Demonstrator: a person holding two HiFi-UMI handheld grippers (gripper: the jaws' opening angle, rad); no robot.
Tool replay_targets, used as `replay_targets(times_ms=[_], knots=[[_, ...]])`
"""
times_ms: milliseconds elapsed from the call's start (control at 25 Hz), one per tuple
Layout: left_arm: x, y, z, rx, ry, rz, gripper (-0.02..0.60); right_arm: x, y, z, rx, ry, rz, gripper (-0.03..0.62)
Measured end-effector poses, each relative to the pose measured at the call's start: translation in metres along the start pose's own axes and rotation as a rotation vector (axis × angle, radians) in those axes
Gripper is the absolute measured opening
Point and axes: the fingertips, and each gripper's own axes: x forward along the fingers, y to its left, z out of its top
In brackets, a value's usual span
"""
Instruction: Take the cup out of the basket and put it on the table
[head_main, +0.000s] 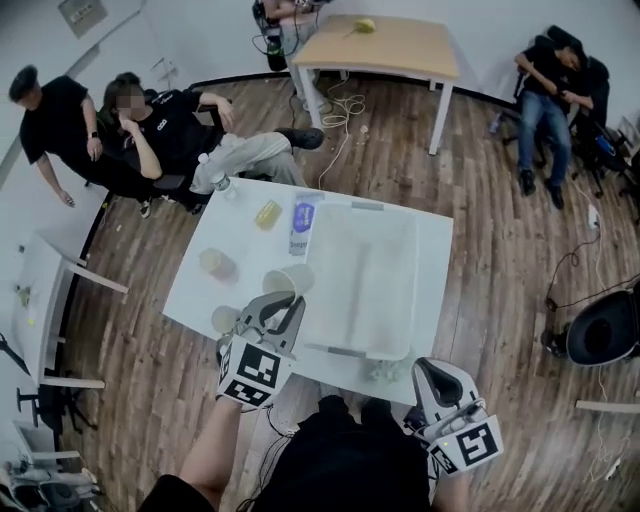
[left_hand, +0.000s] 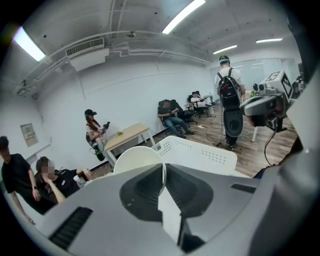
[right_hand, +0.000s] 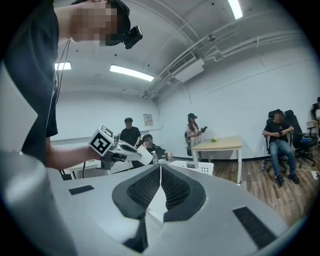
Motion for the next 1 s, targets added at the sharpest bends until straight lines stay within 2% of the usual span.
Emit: replay_targets(times_ms=[160,280,360,680,840,1000], knots=[[-0.027,0.009,-0.058,-0.059,0.085,0.058,0.018,0.022,0.013,0.0,-0.006,0.015,0.039,0.026],[-0.041,-0.006,-0.11,-0.131,0.166,0.079,0.018,0.031,0.019,0.0,-0.012,0.021,0.057,0.026],[-0.045,-0.024,-0.139,-0.163,0.218,0.064,0.018,0.036,0.021,0.001,-0.013,0.025,0.061,0.026],[-0.012,-0.08,-0.233,-0.087,0.412,-0.037,0.018,0.05,0.034,-0.004,-0.025,0.057,0.079,0.026],[0.008,-0.09,-0.268,-0.08,0.471,-0.073,0.019,0.056,0.044,-0.006,-0.035,0.072,0.087,0.026],[0.025,-0.092,-0.288,-0.084,0.498,-0.09,0.02,0.056,0.049,-0.008,-0.044,0.089,0.079,0.026]])
